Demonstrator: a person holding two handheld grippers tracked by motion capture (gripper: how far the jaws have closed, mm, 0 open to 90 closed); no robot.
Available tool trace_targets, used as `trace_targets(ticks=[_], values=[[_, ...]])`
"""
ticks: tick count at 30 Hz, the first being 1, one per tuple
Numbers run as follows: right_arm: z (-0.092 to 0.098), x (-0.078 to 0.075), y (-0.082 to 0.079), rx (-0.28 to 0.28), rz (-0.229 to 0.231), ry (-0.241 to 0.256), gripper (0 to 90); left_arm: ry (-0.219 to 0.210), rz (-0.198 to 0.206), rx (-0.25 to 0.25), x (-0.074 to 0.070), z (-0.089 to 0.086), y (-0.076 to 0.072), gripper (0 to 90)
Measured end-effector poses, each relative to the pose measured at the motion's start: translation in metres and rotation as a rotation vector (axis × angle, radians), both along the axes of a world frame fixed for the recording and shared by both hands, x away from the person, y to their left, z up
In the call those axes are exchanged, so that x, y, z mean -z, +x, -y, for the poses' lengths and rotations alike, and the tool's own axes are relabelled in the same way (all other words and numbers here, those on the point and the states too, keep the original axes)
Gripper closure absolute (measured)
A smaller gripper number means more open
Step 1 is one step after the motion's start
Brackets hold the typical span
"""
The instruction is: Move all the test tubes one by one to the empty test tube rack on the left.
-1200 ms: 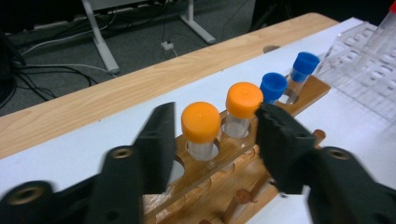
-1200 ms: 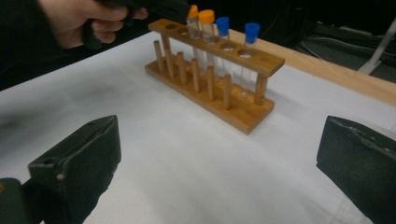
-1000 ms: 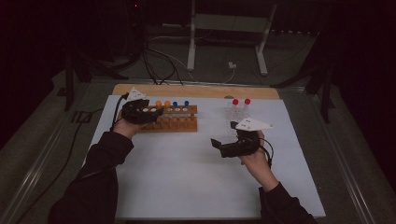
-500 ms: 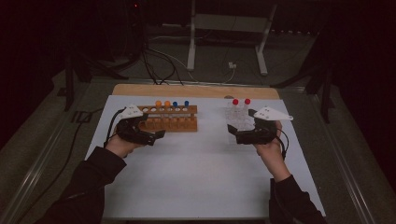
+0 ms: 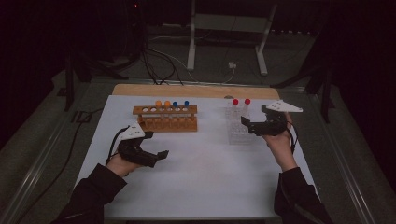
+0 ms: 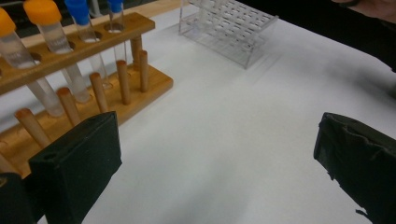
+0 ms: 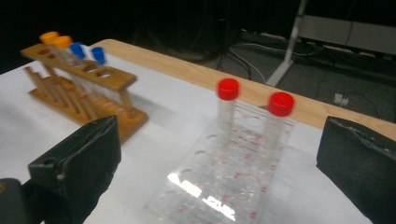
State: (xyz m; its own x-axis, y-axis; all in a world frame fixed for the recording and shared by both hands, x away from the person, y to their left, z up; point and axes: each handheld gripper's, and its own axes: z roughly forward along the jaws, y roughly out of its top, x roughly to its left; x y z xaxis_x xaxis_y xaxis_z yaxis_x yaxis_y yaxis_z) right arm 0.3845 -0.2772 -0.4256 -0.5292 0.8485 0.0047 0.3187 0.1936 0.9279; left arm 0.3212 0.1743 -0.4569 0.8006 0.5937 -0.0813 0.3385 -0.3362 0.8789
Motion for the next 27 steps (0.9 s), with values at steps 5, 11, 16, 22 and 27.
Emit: trace_targets(ticks=[5, 11, 16, 22, 27], values=[[0.007, 0.007, 0.01, 0.031, -0.01, -0.014, 3.2, 0.002, 0.014, -0.016, 0.003, -0.004, -0.002, 1.6], [0.015, 0.018, 0.021, 0.082, -0.029, -0.007, 15.7, 0.009, 0.02, -0.01, 0.005, -0.004, -0.004, 1.6], [0.017, 0.026, 0.034, 0.085, -0.056, -0.008, 29.1, 0.006, 0.012, -0.006, 0.007, -0.004, -0.005, 1.7], [0.015, 0.034, 0.05, 0.099, -0.069, -0.038, 43.2, 0.012, 0.014, 0.004, 0.008, -0.002, -0.006, 1.6], [0.012, 0.038, 0.064, 0.109, -0.096, -0.048, 51.9, 0.016, 0.012, 0.006, 0.008, -0.002, -0.005, 1.6]])
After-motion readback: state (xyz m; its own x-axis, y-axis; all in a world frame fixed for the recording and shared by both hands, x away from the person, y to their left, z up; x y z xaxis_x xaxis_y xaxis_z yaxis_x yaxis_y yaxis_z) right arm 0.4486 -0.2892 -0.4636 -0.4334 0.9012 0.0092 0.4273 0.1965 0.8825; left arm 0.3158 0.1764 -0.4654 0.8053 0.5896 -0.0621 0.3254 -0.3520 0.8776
